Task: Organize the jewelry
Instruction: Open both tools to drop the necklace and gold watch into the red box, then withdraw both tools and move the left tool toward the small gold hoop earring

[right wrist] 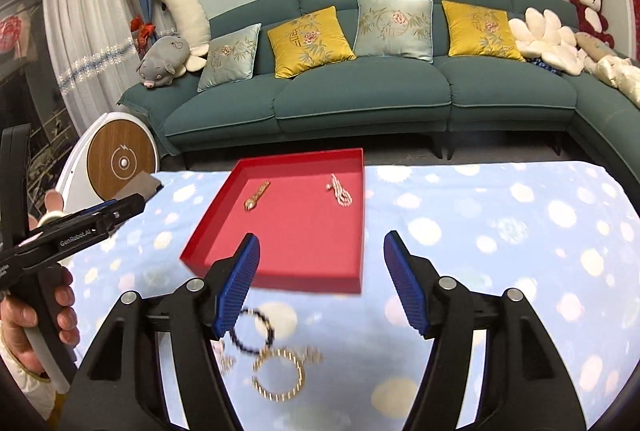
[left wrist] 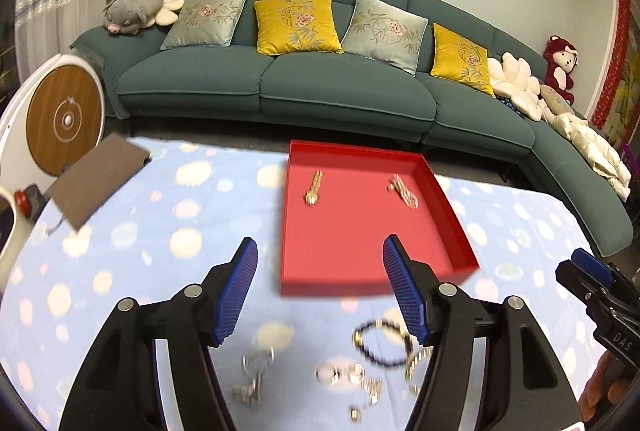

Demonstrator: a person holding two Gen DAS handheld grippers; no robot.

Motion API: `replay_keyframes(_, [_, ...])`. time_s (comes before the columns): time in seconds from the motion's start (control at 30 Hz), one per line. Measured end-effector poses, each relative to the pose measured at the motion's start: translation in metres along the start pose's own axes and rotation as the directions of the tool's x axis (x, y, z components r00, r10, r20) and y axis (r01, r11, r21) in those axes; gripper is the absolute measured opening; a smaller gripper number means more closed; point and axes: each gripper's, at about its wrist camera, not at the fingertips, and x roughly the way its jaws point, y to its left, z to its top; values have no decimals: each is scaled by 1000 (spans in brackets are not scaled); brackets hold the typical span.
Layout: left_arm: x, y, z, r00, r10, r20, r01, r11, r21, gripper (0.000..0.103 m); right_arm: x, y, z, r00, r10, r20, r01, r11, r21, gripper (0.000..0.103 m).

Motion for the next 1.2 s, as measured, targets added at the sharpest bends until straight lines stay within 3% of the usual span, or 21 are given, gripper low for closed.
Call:
replay_keyframes(0.23, [-13, 6, -81, 996, 14, -87, -15, 1000, -5, 63, -13, 11, -61, 997, 0, -74, -3, 999, -47, 62])
replay_keyframes(0.53, [2, -20, -139, 988, -3, -155, 26, 989, 145, 63, 8, 26, -95, 987, 2, -161, -18, 995, -100, 62])
replay_keyframes(0.67, [9, -26, -145, 987, 8, -162, 22, 983, 182, 63, 12, 30, -97, 986, 0, -165, -19, 994, -111, 62])
replay_keyframes(0.97, [29, -20, -149, 978, 33, -204, 1, 987, 162, 63, 31, 36, -109, 975, -9, -222, -20, 992, -126, 62])
replay_keyframes(1.2, [34, -12, -145, 976, -9, -219, 31, 995, 98, 63, 38, 42, -112, 972, -9, -237, -24, 990, -139, 62])
